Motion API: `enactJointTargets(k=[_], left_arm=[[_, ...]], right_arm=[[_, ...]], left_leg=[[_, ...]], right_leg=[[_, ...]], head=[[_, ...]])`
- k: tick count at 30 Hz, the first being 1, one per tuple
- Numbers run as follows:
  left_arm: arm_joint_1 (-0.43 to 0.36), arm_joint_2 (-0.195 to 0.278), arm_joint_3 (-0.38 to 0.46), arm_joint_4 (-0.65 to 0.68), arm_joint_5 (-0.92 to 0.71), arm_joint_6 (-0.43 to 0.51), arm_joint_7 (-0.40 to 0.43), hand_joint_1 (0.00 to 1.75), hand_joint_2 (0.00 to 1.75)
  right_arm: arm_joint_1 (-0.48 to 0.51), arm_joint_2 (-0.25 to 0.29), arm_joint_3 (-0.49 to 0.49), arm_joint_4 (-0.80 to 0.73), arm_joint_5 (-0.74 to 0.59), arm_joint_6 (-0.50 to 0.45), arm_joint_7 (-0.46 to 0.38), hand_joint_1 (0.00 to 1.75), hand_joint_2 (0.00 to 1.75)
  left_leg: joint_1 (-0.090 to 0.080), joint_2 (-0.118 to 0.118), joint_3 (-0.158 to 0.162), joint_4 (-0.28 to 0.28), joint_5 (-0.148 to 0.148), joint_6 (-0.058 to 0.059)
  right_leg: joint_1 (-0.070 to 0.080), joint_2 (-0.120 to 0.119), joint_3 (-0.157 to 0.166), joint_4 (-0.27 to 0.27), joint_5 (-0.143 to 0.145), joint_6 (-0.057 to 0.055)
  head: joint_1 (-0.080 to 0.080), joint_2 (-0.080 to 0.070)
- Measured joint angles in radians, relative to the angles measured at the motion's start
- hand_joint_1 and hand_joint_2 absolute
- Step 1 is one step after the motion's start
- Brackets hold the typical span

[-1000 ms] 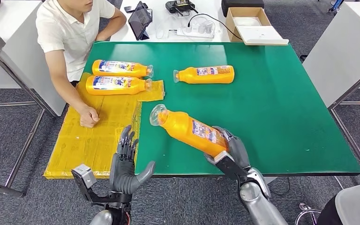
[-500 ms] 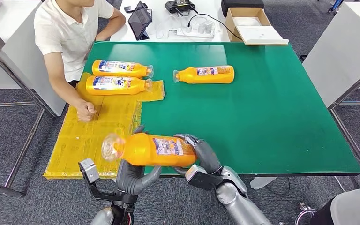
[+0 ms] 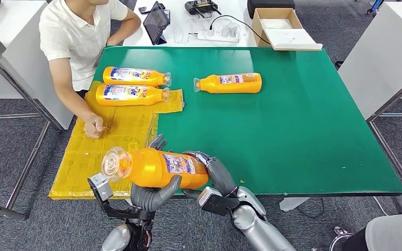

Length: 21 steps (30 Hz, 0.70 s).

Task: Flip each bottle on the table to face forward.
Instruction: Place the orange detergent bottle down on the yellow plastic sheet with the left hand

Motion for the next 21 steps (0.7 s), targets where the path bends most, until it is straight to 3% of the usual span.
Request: enactJointTargets(k=[1,4,5,9,13,21], left_arm=[[-0.002,0.0,-0.001,0.002,-0.002,0.0,-0.003,1.75,1.75],[-0.007,0.0,-0.001,0.006,-0.005,0.0,-0.023,1.75,1.75],[-0.008,0.0,-0.001,0.006,-0.006,-0.001,-0.03,1.75,1.75],[-0.014,0.0,-0.002,0.006,-0.006,-0.004,-0.045,1.75,1.75],[-0.018,0.0,-0.002,0.006,0.005,-0.01,-0.05,1.75,1.75],[-0.014,0.004,0.012,0.006,0.075,-0.16,-0.034,1.75,1.75]], right_arm=[[-0.002,0.001,0.002,0.002,-0.003,0.001,0.0,1.52,1.75],[-0.005,0.004,0.007,0.01,-0.012,0.011,-0.002,0.25,1.75],[-0.005,0.004,0.01,0.012,-0.015,0.017,-0.003,0.0,1.75],[-0.003,0.005,0.032,0.026,-0.018,0.033,-0.012,0.0,1.75],[-0.001,0.005,0.05,0.036,-0.017,0.036,-0.026,0.0,0.0],[0.032,-0.009,0.065,0.004,0.031,-0.013,-0.067,0.0,0.0]], left_leg=[[0.0,0.0,0.0,0.0,0.0,0.0],[0.0,0.0,0.0,0.0,0.0,0.0],[0.0,0.0,0.0,0.0,0.0,0.0],[0.0,0.0,0.0,0.0,0.0,0.0],[0.0,0.0,0.0,0.0,0.0,0.0],[0.0,0.0,0.0,0.0,0.0,0.0]], right_leg=[[0.0,0.0,0.0,0.0,0.0,0.0],[0.0,0.0,0.0,0.0,0.0,0.0],[0.0,0.0,0.0,0.0,0.0,0.0],[0.0,0.0,0.0,0.0,0.0,0.0],[0.0,0.0,-0.001,0.0,0.0,0.0],[0.0,0.0,-0.001,0.0,0.0,0.0]], head=[[0.0,0.0],[0.0,0.0],[0.0,0.0],[0.0,0.0],[0.0,0.0],[0.0,0.0]])
